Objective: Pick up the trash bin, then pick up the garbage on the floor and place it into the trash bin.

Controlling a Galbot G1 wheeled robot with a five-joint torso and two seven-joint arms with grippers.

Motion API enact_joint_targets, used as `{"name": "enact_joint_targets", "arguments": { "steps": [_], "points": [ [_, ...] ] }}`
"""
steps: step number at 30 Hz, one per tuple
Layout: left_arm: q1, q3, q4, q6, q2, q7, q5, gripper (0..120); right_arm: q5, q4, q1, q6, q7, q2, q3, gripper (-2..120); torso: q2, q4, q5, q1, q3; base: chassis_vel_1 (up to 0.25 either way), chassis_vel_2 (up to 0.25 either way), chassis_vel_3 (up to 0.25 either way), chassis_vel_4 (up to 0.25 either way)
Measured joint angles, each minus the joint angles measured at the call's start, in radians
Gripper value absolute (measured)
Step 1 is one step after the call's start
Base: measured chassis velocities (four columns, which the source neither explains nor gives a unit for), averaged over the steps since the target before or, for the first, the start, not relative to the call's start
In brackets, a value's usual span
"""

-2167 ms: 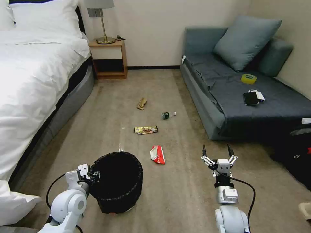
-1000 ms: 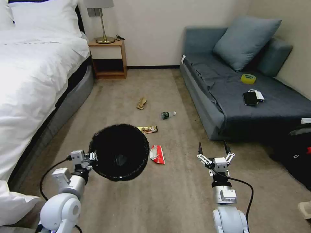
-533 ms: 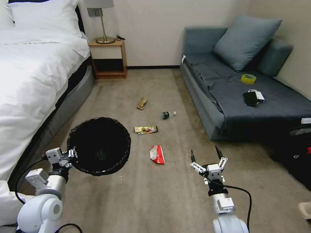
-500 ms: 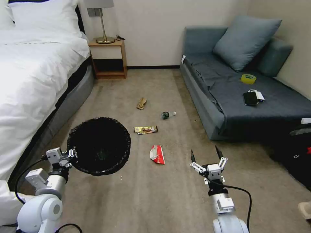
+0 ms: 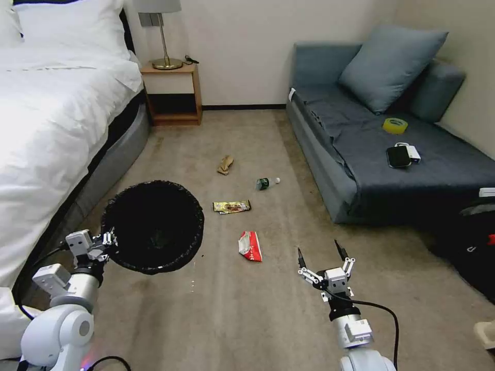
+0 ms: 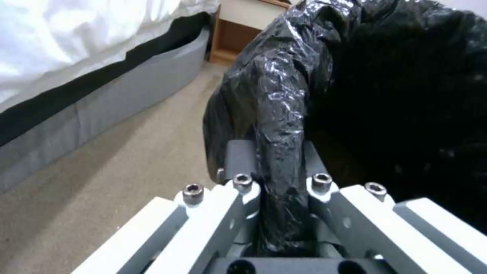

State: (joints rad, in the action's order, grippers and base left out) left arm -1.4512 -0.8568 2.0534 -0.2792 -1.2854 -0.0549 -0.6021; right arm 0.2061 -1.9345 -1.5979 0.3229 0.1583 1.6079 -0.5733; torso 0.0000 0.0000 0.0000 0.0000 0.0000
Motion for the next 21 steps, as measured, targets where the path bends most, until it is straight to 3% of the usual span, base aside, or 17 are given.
{"name": "enact_joint_targets", "arguments": {
  "steps": [9, 21],
  "points": [
    [0.012, -0.017, -0.013, 0.002, 0.005, -0.004, -0.013, 4, 0.0, 0.016, 0.009, 0.006, 0.01, 0.0, 0.001, 100, 0.0, 0.0001, 0.0, 0.0, 0.0, -0.007, 0.004, 0.008, -0.007],
    [0.017, -0.033, -0.02, 0.003, 0.012, 0.002, -0.02, 4, 0.001, 0.029, 0.02, 0.01, 0.015, 0.0, 0.005, 100, 0.0, -0.0001, 0.0, 0.0, 0.0, -0.111, 0.124, 0.112, -0.117]
  ]
}}
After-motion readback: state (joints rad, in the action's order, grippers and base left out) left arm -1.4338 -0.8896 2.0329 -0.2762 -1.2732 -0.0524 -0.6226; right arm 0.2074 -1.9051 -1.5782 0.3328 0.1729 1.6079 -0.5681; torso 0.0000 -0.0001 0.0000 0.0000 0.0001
